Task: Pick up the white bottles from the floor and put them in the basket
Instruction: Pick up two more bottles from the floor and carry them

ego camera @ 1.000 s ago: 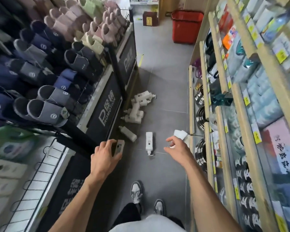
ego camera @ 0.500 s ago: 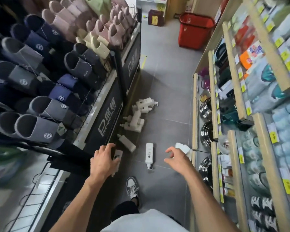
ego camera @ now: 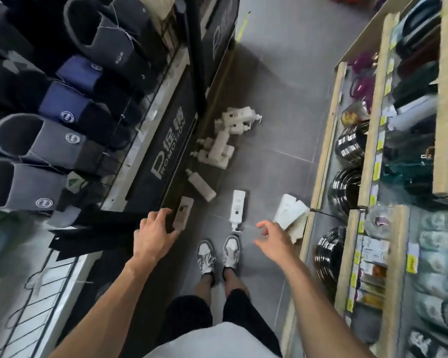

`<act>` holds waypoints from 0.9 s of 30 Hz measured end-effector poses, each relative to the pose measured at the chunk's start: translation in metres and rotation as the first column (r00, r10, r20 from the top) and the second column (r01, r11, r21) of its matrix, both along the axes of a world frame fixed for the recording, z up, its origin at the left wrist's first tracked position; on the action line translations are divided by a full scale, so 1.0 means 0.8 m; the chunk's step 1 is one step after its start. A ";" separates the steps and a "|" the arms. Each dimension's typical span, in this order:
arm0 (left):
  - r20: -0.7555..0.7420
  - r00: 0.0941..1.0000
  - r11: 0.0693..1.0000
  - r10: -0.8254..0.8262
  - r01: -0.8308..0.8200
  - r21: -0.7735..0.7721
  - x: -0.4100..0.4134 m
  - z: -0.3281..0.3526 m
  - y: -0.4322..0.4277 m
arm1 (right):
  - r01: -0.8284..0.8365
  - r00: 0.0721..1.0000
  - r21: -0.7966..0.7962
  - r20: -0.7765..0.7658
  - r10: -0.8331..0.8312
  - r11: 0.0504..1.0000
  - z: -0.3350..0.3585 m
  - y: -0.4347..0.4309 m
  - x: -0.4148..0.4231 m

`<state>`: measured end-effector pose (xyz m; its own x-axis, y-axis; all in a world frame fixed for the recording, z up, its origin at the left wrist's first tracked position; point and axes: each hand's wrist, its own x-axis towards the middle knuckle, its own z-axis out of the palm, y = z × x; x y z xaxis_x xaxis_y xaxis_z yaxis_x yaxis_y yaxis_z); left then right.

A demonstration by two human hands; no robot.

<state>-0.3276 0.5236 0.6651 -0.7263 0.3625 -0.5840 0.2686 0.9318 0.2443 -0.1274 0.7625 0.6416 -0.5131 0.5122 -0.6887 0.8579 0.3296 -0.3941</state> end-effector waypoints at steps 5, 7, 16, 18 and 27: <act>0.161 0.979 0.984 0.126 -0.103 -0.148 -0.004 -0.104 -0.006 | -0.127 0.978 -0.169 0.144 0.153 0.977 -0.121 0.013 -0.014; 0.231 0.957 0.971 0.179 -0.133 -0.200 -0.011 -0.158 -0.005 | -0.139 0.963 -0.201 0.201 0.180 0.970 -0.180 0.025 -0.026; 0.301 0.934 0.968 0.194 -0.131 -0.215 -0.062 -0.413 0.035 | -0.180 0.924 -0.149 0.314 0.219 0.972 -0.405 0.077 -0.111; 0.293 0.940 0.975 0.173 -0.122 -0.184 -0.080 -0.484 0.047 | -0.264 0.894 -0.093 0.351 0.280 0.960 -0.464 0.085 -0.125; 0.117 0.963 0.964 0.243 -0.227 -0.137 -0.109 -0.804 0.048 | 0.138 0.939 -0.006 0.318 -0.129 0.990 -0.762 0.074 -0.147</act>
